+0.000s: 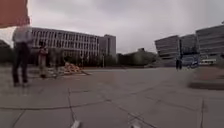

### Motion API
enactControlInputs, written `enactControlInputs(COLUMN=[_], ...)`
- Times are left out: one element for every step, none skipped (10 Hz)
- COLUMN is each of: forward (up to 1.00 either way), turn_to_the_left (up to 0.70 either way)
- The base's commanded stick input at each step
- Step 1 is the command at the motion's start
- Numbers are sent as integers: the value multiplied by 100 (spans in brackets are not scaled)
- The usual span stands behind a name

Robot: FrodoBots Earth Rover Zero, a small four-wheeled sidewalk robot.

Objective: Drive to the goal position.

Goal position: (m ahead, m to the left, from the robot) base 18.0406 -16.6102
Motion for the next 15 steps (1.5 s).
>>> enactControlInputs(forward=[70,70,70,70,70,70,70,70,70,70,70,70,70,70,70], turn_to_the_left=[0,0,0,0,-7,-35,-30,-7,0,0,0,0,0,-11,-29])
